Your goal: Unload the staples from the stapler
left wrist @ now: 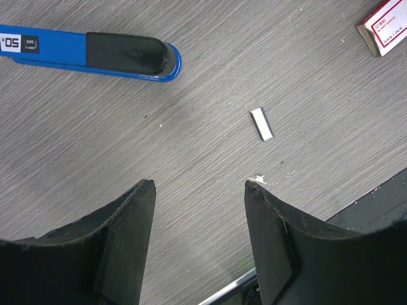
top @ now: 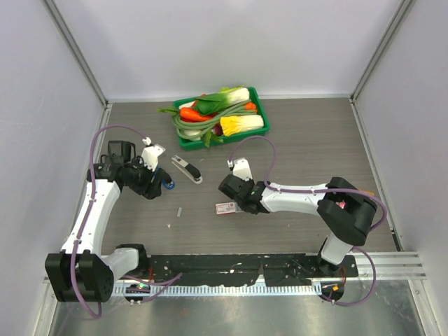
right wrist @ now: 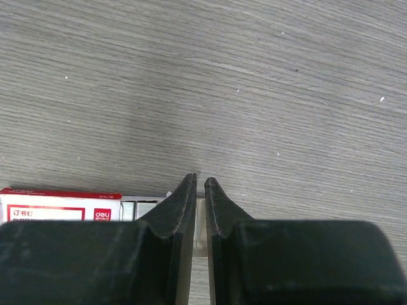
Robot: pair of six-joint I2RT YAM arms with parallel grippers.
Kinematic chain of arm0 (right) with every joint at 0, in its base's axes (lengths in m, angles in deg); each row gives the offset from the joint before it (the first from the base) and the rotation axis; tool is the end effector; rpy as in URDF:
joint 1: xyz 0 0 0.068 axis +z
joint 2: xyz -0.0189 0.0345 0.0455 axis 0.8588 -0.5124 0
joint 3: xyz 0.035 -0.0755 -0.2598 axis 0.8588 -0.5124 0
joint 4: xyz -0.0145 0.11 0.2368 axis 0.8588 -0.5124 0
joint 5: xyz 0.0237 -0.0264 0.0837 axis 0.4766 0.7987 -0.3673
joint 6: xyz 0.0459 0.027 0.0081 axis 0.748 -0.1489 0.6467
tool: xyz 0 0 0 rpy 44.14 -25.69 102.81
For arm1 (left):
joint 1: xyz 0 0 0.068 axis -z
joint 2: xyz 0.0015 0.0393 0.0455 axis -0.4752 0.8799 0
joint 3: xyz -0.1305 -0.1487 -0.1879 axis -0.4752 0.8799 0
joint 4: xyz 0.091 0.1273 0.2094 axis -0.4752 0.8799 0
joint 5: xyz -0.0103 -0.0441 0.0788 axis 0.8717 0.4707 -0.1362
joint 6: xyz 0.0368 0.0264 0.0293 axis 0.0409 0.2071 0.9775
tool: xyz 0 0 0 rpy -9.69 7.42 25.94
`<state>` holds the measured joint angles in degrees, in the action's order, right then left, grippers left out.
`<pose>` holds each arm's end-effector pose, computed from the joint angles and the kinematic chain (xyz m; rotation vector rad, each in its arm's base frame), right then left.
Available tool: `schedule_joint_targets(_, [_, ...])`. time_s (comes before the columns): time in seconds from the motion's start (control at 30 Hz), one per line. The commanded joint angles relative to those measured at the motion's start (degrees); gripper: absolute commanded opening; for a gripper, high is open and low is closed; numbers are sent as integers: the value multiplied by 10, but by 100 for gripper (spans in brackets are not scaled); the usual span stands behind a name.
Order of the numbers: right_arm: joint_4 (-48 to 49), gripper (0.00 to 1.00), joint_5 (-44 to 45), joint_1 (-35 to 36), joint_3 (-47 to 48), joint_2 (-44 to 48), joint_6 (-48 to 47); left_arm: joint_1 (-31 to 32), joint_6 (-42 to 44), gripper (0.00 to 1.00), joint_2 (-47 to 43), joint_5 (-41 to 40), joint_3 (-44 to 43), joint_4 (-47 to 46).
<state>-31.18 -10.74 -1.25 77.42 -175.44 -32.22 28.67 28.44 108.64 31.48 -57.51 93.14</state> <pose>0.1866 0.2593 0.1671 -0.3551 2.3399 -0.1013 0.2024 -0.0146 0.2767 0.7044 2.4685 -0.3469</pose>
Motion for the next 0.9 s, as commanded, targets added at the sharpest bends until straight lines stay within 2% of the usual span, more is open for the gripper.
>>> schedule_joint_targets(0.0, [20, 15, 1, -1, -8, 9, 6, 0, 6, 62, 1, 11, -8, -2])
schedule_joint_targets(0.63, [28, 11, -23, 3, -46, 30, 24, 0, 2, 62, -2, 11, -9, -1])
schedule_joint_targets(0.87, [6, 17, 8, 3, -26, 51, 15, 0, 4, 62, -3, 8, -5, -1])
